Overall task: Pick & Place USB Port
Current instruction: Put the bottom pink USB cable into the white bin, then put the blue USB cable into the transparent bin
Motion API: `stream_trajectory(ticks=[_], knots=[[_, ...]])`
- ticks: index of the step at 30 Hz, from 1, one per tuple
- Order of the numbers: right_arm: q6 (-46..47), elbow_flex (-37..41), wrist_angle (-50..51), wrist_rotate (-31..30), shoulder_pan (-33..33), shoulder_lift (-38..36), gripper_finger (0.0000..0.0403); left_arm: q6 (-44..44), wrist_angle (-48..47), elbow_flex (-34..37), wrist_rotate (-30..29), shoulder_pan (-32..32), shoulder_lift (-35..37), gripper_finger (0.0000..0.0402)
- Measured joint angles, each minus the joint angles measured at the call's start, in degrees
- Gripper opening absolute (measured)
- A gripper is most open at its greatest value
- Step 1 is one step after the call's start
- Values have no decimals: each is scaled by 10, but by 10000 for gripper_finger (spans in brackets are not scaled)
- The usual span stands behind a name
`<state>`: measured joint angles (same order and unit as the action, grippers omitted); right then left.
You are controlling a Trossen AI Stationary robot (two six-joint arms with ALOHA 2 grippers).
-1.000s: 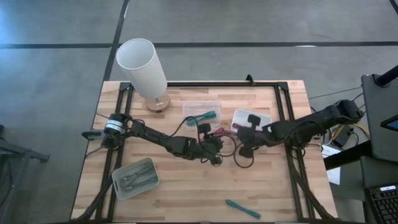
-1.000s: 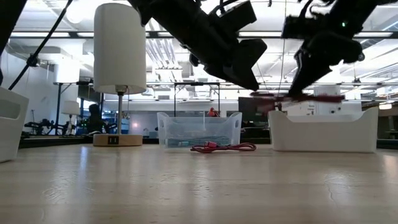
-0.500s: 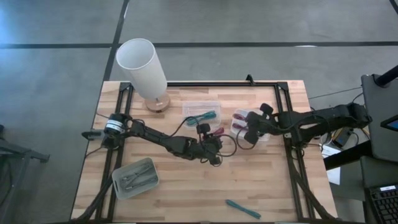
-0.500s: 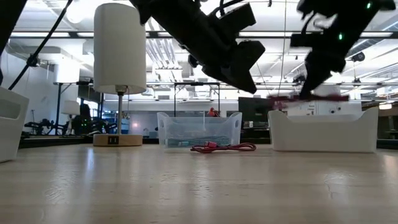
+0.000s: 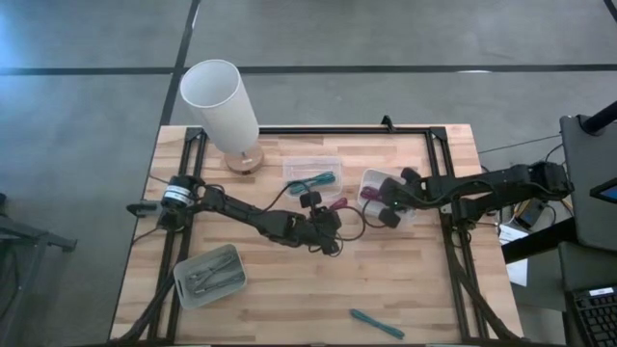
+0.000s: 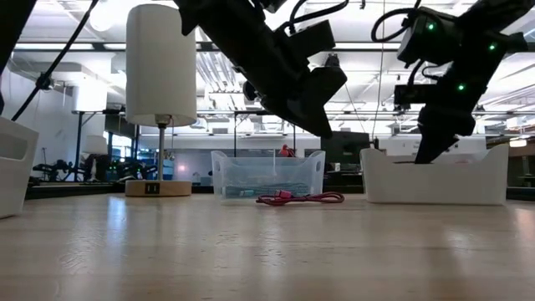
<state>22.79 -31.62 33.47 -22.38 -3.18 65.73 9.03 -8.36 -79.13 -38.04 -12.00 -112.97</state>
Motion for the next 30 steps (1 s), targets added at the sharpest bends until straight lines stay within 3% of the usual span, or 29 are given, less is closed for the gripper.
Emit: stream_trajectory(ticks=[11, 25, 30], knots=[[-4, 2, 1, 24, -1, 0, 21, 22, -7, 0, 0, 2, 0, 106], [-4, -1, 4, 30, 7, -1, 124, 33, -7, 0, 1, 2, 0, 106], [-5, -45, 21, 30, 33, -1, 143, 37, -13, 1, 14, 3, 0, 106]])
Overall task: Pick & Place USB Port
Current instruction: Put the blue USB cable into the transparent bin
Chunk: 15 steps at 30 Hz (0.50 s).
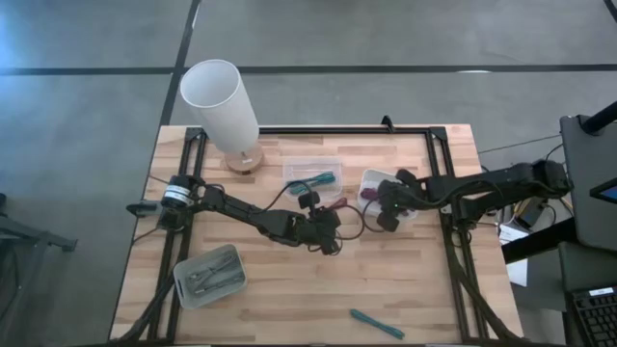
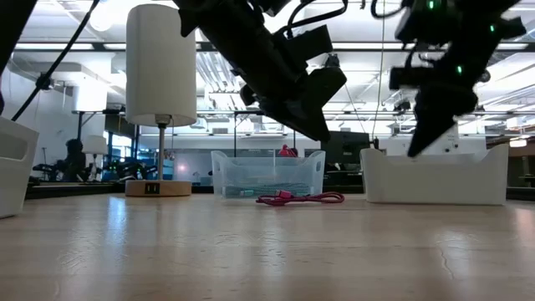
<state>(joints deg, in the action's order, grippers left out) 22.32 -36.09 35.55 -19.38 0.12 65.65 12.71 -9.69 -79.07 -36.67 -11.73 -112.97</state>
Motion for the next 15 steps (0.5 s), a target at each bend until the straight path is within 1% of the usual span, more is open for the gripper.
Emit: stream_trajectory(ticks=[5, 7, 11, 15], knots=[[3, -65, 33, 1, 34, 0, 152, 24, -25, 0, 8, 0, 0, 106], [6, -84, 30, 15, 51, 0, 153, 32, -38, 0, 11, -1, 0, 106], [84, -103, 25, 45, 94, 1, 153, 46, -58, 0, 10, 0, 0, 106], [135, -101, 23, 54, 154, 2, 150, 48, -63, 0, 10, 0, 0, 106]])
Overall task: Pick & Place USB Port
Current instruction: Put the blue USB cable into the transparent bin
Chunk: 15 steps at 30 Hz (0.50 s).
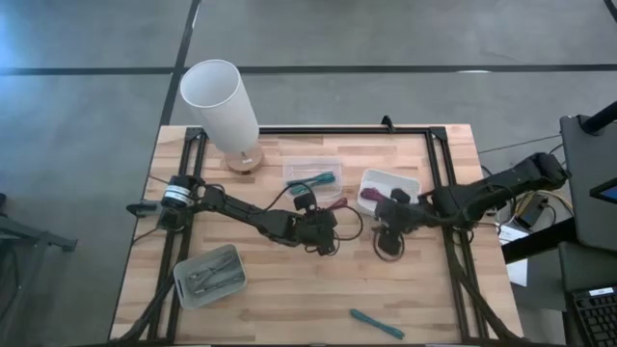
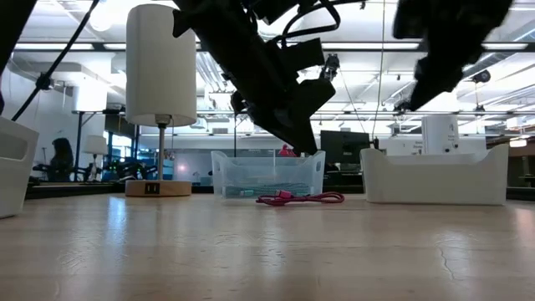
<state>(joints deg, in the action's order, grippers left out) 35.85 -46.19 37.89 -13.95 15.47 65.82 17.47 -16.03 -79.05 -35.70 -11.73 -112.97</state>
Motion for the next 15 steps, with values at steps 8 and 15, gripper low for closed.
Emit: stream_trajectory(ticks=[8, 15], knots=[[135, 9, -39, 10, 138, 31, 148, 0, 0, 0, -1, 0, 0, 106], [154, -33, -126, 66, 229, 178, 146, 7, 1, 0, -2, 0, 0, 106]])
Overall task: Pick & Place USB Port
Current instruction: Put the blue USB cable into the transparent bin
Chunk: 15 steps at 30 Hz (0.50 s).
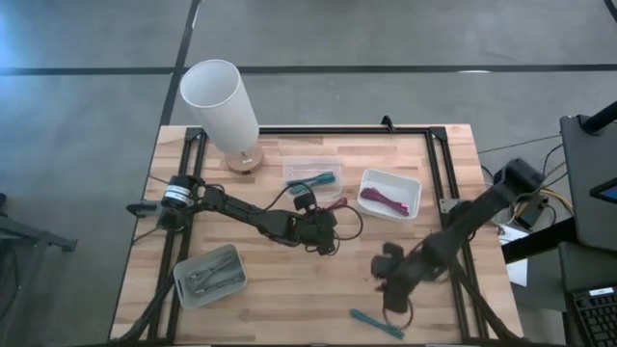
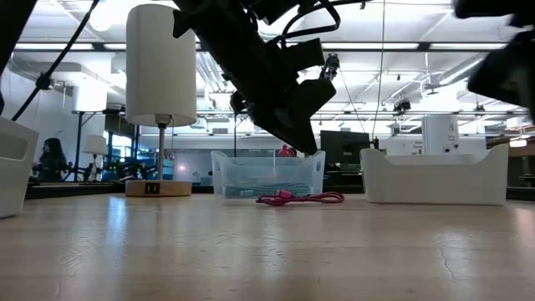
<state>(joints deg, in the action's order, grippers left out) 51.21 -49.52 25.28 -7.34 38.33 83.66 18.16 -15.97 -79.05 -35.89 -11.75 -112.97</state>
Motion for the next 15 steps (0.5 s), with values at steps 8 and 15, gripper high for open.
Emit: stream_trajectory(ticks=[8, 15], knots=[[24, -146, 58, 58, 42, 160, 146, 5, 1, 0, 0, 0, 0, 106], [40, -251, 59, 59, 73, 253, 146, 15, 0, 0, 22, 0, 0, 106]])
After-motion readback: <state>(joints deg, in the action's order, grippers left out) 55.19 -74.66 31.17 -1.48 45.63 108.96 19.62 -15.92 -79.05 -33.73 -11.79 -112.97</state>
